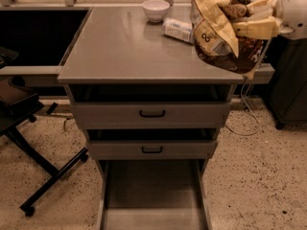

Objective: Pick brown chip bag from bottom drawer and place on counter

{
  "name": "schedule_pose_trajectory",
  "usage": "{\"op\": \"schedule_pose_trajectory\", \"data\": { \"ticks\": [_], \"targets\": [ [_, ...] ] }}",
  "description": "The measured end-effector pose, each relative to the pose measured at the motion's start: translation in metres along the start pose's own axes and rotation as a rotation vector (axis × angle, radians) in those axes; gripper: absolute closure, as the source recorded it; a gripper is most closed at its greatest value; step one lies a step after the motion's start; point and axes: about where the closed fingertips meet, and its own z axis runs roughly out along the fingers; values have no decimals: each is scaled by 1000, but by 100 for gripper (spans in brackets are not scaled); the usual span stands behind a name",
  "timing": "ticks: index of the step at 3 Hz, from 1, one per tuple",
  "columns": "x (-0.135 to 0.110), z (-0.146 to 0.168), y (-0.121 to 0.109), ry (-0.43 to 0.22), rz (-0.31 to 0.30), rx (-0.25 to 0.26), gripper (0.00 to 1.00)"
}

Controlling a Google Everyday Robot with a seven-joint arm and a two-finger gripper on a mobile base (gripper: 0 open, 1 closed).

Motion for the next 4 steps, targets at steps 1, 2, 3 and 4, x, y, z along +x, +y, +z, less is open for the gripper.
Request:
{"op": "schedule_pose_trajectory", "data": {
  "ticks": [1,2,3,4],
  "targets": [
    [-13,29,-14,-38,-79,-15,100],
    [-36,78,-36,-81,-188,-33,100],
    [-47,128,-49,-118,-247,-84,100],
    [-33,171,-64,-141,-257,-143,100]
  ]
}}
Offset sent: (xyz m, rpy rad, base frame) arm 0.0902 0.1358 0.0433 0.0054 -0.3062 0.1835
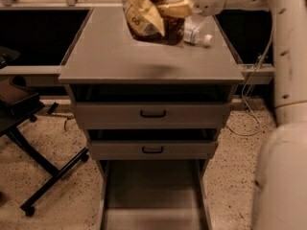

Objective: Pick brown chip bag from bottom drawer and place on counter

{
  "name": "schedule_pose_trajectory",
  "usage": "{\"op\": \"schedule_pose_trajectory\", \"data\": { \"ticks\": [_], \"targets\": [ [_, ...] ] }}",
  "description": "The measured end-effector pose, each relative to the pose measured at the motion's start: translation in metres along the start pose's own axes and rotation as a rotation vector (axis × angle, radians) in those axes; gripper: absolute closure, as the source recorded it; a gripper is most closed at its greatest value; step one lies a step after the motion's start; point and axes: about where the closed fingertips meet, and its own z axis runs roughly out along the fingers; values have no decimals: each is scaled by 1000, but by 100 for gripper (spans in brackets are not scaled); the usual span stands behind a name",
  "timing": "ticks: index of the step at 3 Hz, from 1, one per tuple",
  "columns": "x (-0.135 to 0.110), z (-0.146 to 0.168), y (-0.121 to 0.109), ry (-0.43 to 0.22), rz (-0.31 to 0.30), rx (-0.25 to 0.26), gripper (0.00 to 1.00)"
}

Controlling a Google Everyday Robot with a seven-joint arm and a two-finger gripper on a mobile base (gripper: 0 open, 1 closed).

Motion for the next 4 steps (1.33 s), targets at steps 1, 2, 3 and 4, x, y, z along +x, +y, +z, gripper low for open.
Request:
{"op": "schedule_pose_trajectory", "data": {
  "ticks": [1,2,3,4],
  "targets": [
    [28,39,-14,-4,3,-44,100],
    [43,67,-18,-16,5,-82,100],
    [55,77,-14,-29,26,-119,100],
    [71,77,2,-36,71,-174,100]
  ]
}}
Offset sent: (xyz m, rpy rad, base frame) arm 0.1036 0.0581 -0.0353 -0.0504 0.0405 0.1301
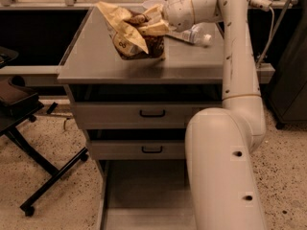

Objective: Pick brown chip bag from bottom drawer and place on counter

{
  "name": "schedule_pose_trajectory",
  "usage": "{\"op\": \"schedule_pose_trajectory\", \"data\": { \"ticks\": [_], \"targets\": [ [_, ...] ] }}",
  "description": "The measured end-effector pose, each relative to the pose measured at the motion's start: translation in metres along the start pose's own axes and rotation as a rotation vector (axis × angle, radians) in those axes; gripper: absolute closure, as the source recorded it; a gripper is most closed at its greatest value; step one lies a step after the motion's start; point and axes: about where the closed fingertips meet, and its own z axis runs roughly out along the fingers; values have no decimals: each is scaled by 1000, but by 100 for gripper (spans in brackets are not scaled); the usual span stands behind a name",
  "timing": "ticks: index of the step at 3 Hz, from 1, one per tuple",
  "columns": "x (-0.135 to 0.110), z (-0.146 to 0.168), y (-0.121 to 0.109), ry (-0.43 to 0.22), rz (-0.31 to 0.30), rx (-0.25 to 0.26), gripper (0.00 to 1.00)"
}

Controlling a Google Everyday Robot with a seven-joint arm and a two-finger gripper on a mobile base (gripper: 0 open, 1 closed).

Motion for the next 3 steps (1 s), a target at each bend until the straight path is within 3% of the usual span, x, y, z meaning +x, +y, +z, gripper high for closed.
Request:
{"op": "schedule_pose_trajectory", "data": {
  "ticks": [2,3],
  "targets": [
    [59,-22,28,72,107,-43,100],
    [58,-17,17,64,106,-8,81]
  ]
}}
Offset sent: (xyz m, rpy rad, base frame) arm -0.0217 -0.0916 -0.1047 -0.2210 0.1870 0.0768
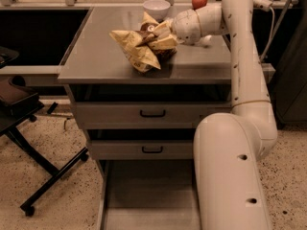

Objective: Pick brown chip bag from bottom drawer and place on counter

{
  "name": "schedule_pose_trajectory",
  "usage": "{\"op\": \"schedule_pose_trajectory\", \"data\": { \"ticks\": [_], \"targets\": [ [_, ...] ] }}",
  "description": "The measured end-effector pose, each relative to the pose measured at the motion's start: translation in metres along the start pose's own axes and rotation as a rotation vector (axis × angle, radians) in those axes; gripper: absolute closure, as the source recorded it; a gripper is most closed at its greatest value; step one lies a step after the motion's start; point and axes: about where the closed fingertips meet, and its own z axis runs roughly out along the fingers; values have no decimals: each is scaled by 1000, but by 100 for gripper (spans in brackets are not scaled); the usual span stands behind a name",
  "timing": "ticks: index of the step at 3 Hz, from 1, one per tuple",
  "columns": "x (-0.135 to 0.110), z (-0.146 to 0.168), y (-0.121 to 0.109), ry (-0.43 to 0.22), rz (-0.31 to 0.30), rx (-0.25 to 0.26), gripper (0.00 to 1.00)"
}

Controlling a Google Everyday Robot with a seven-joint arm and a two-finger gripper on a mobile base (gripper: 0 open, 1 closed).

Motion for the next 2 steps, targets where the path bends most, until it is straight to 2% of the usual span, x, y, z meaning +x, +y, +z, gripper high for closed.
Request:
{"op": "schedule_pose_trajectory", "data": {
  "ticks": [1,2],
  "targets": [
    [-1,4,-8,-7,1,24,58],
    [-1,4,-8,-7,1,24,35]
  ]
}}
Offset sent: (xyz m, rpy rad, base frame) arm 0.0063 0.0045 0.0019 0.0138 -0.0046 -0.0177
